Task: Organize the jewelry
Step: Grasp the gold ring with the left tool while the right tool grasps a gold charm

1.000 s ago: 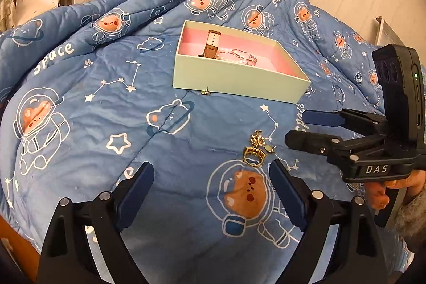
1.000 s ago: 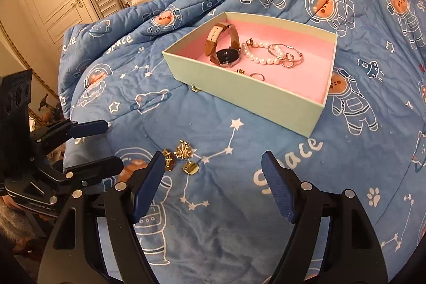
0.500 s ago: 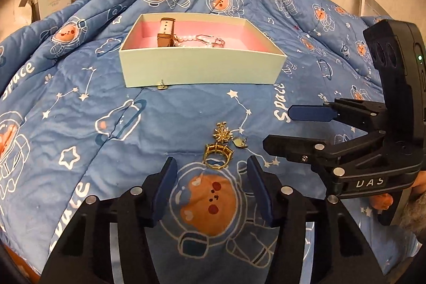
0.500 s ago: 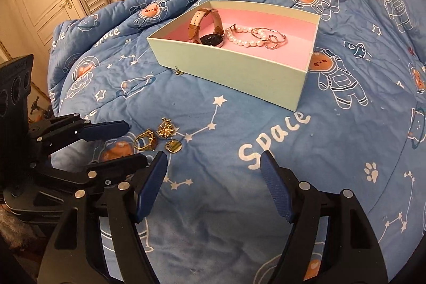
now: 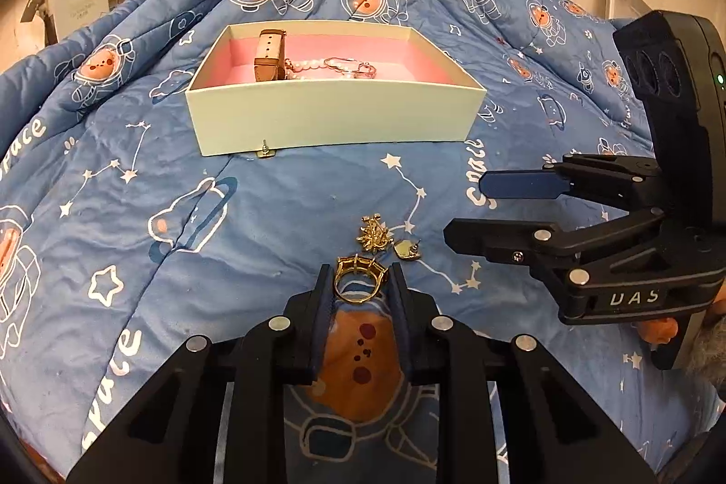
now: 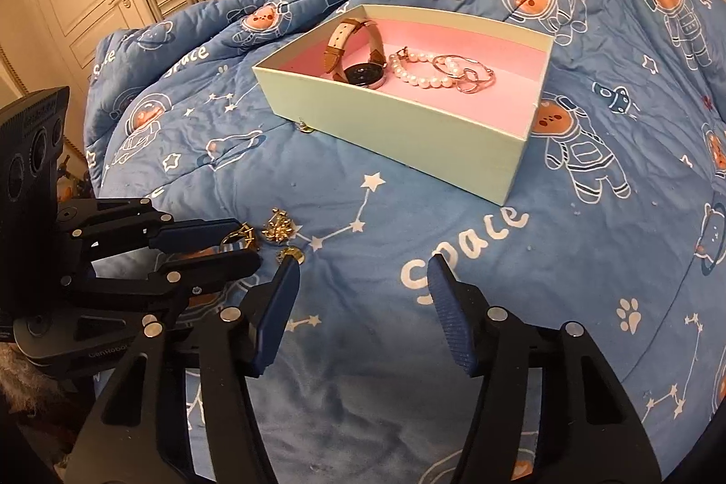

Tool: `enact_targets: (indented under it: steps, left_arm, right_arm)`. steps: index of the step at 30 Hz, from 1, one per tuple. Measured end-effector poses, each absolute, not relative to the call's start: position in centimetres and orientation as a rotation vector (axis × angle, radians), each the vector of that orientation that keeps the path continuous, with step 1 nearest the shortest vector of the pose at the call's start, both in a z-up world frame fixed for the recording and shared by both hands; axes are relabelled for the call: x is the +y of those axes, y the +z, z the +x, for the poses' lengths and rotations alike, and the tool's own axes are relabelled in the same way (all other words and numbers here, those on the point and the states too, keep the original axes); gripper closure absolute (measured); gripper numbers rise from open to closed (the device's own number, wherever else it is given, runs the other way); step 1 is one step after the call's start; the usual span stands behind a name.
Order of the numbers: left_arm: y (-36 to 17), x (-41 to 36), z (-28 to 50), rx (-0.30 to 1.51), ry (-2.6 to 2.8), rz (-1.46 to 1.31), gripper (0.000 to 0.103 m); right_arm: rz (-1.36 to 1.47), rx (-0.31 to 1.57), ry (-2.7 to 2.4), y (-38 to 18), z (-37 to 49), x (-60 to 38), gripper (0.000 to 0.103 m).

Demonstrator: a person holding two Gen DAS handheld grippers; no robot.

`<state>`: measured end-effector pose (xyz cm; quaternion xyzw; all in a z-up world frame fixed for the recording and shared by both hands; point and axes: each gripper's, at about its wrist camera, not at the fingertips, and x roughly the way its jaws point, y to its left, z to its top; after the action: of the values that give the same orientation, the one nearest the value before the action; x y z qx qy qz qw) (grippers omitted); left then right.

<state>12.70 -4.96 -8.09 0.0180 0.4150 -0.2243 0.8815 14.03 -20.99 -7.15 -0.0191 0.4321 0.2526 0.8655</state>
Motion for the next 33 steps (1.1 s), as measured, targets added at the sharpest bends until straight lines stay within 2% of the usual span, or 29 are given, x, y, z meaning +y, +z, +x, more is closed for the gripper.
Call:
enact_targets:
  steps: [3,5,10,12,14,19,23,33]
  left_arm:
    - [-8.0,-4.3,12.6,0.862,-0.446,0.009,0.079]
    - [-7.9,-3.9,12.6,0.863,-0.434,-0.012,0.079]
    - [-8.0,-3.2,12.7,0.868,-0.415,-0.042,0.079]
    - [-8.0,-2.9,12.7,0.869,-0.412,-0.05,0.079]
    - [-8.1,-2.8,12.8,0.872,-0.414,-0.062,0.079]
    - [-8.2,-2.7,12.8,0.873,-0.413,-0.063,0.079]
    - [-8.3,-2.8,12.7,0.872,-0.413,-0.064,0.079]
    - [-8.1,-2.7,12.5,0.873,-0.412,-0.067,0.079]
  right_arm:
    - [-0.072,0.902,0.586,-7.3,13.6,-19.9,0.045]
    - [-0.107,0.9,0.619,-7.5,13.3,-19.0,0.053]
    - [-0.152,0.903,0.638,-8.1,13.5,-17.5,0.058]
    - [-0.144,0.904,0.644,-8.0,13.7,-17.3,0.064]
    - [-0.143,0.906,0.654,-8.0,13.9,-17.1,0.075]
    - [-0.135,0.913,0.661,-8.2,13.8,-16.7,0.085]
    - [-0.122,0.916,0.652,-8.2,13.7,-16.7,0.088]
    - [-0.094,0.911,0.635,-7.7,12.8,-17.3,0.089]
